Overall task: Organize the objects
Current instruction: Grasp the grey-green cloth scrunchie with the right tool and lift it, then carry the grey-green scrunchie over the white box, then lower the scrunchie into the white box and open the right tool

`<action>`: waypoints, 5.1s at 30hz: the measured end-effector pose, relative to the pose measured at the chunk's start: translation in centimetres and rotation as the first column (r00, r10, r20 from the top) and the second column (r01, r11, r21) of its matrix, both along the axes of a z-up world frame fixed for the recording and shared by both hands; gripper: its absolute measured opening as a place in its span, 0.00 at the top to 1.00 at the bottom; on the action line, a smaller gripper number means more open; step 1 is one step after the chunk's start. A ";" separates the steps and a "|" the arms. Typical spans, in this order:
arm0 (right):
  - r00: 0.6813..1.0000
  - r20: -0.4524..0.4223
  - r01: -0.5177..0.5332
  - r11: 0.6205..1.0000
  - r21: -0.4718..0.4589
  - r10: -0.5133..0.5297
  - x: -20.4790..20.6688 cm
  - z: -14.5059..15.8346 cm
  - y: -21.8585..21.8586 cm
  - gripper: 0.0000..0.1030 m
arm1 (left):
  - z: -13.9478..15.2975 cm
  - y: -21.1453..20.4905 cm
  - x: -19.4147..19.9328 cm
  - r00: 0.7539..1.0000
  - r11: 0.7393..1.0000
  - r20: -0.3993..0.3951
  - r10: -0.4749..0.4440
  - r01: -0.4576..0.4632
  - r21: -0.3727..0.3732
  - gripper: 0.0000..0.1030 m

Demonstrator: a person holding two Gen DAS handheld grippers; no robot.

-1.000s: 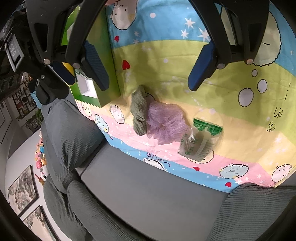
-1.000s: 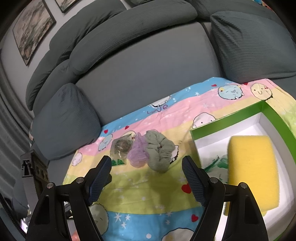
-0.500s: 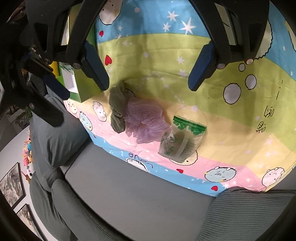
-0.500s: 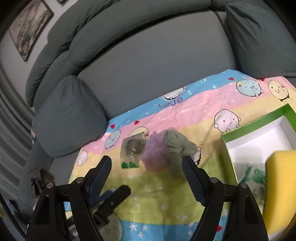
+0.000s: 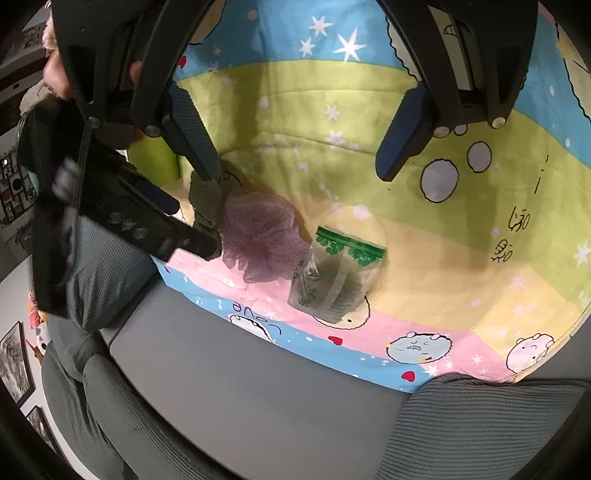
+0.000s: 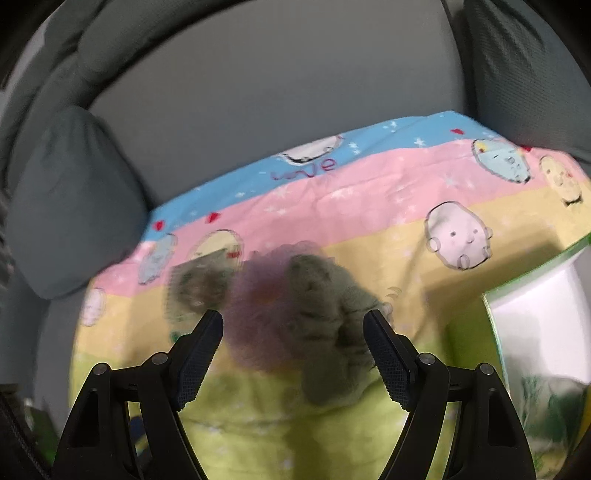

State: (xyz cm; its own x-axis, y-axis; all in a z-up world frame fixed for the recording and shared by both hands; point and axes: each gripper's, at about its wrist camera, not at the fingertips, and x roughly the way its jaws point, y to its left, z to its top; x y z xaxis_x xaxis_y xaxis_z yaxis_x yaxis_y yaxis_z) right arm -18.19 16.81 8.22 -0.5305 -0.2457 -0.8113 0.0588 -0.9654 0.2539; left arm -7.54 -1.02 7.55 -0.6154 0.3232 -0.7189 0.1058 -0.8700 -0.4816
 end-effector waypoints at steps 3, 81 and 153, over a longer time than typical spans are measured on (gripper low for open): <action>1.000 0.003 0.009 0.998 0.056 -0.009 -0.8 -1.0 0.0 0.23 | -0.1 -0.7 -0.1 1.000 1.000 0.009 0.020 -0.020 0.001 0.16; 0.955 0.235 -0.128 0.965 -0.228 0.182 9.6 -5.2 3.7 0.71 | -4.0 10.6 5.0 0.954 0.959 0.106 -0.280 0.283 -0.012 0.74; 0.934 0.057 0.356 0.900 -0.251 -0.353 11.8 2.4 24.7 0.71 | 3.4 26.9 6.8 0.801 0.819 -0.197 -0.565 0.574 -0.015 0.71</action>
State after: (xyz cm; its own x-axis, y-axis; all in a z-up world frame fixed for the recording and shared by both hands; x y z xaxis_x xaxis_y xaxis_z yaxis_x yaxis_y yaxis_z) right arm -6.40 41.50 10.62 -0.6129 -0.2405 -0.7527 -0.2792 -0.8252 0.4911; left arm -0.74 25.87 10.95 -0.4294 0.6853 -0.5882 -0.4965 -0.7232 -0.4801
